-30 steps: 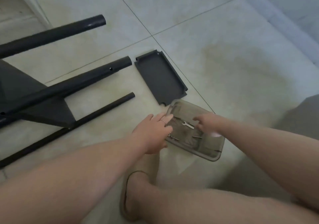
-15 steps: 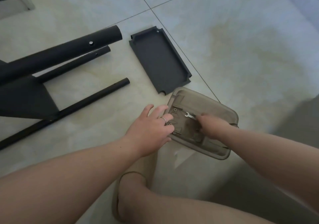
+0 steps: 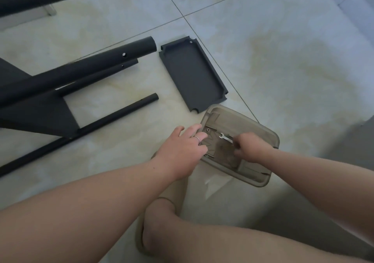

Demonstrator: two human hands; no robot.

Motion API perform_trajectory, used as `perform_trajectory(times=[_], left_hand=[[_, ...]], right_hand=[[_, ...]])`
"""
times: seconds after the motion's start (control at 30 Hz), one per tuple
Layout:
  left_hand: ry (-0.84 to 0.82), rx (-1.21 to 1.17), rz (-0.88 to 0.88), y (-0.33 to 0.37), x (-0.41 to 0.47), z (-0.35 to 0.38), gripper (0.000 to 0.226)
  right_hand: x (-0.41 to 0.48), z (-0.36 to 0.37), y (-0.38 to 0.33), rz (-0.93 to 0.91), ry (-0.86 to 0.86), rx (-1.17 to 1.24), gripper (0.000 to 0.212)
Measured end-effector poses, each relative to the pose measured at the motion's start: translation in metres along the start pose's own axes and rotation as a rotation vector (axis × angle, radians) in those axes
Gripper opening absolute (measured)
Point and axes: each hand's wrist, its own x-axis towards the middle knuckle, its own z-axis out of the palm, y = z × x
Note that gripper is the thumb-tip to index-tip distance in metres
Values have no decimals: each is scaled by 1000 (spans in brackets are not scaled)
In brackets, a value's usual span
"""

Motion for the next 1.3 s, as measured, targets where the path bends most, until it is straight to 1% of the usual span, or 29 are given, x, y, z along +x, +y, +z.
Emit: perform_trajectory(times=[0.1,0.27,0.4,0.53,0.63,0.73,0.87,0.97,1.07,1.17,1.23,1.3], left_hand=[[-33,-13,-2,-5,-7,-19,34],[-92,3,-60,-31,-40,-74,32],[-103,-42,-175,-54,-85,-121,28],[11,-153,-337,-71,-146,-162,21],[108,-281,-456,-84,-199,-181,16],[213,-392,-588,-107,-245,-191,9],[358,-497,-831,-138,-288,-185,8],[378,-517,-951,-155,-307,-172,10],[322,-548,-990,-169,-317,-160,23],[283,-595,-978,-181,-318,-156,39],[265,-624,-965,-187,-313,-154,45],[253,-667,-957,-193,-306,-153,47]], right_hand=[[-18,-19,-12,-6,125,162,7],[-57,-72,-54,-47,237,380,2],[-99,-111,-104,-152,290,478,5],[-143,-147,-166,-294,406,510,18],[-171,-167,-218,-393,445,530,13],[-191,-178,-270,-473,428,599,12],[-207,-180,-332,-546,405,590,16],[-211,-172,-363,-566,384,608,16],[-209,-163,-380,-561,345,632,10],[-202,-157,-387,-556,264,576,15],[-195,-155,-387,-549,218,512,15],[-188,-155,-386,-553,213,490,13]])
